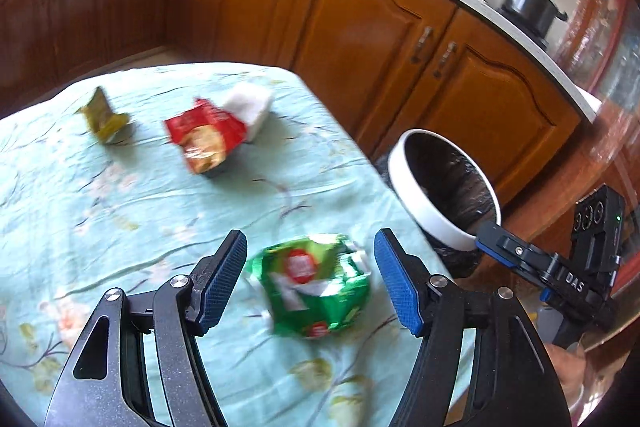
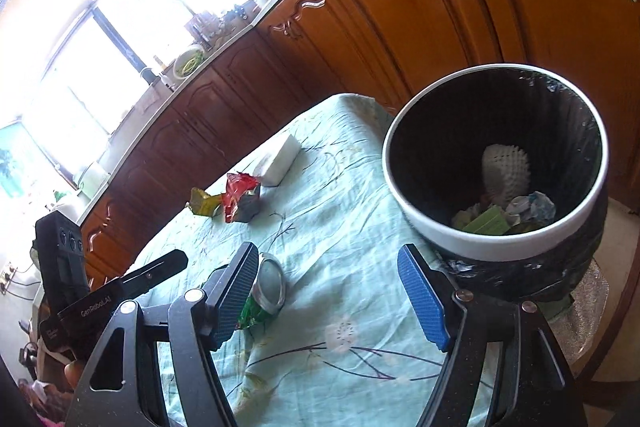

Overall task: Collect trash
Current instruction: 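Move the left tool to the yellow snack bag while the right tool approaches the red bag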

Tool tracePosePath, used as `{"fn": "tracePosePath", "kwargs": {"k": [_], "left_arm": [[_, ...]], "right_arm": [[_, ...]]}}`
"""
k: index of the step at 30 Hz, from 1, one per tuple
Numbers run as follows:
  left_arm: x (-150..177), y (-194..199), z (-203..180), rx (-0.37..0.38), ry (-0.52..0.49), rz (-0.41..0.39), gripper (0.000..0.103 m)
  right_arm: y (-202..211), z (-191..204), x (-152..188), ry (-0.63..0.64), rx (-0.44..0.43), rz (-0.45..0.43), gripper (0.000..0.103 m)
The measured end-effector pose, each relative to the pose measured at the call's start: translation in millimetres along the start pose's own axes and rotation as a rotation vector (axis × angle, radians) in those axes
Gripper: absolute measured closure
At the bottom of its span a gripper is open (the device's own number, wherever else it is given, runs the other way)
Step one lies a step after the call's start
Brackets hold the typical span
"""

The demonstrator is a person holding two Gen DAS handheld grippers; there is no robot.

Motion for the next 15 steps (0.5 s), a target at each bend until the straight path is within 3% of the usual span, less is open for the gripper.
{"fn": "tracePosePath", "kwargs": {"k": [5,15], "left_arm": [[2,7,42,-0.035,0.081,-0.005,0.036],[-12,16,107,-0.124,0.146,-0.045,0.036]], "right_arm": [[-22,33,4,0.056,-0.032,0.035,0.028],[-76,95,-9,0.132,-0.079,0.1,0.028]]}}
Point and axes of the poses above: each gripper's, at about its wrist camera, not at the fingertips, and y roughly against the way its jaws point, z to its left, x to its underside, the point moved 1 cm from there along -y, roughly the way its jaws point, and after that the axes turned 1 degree about -y, right-handed, at the moved point
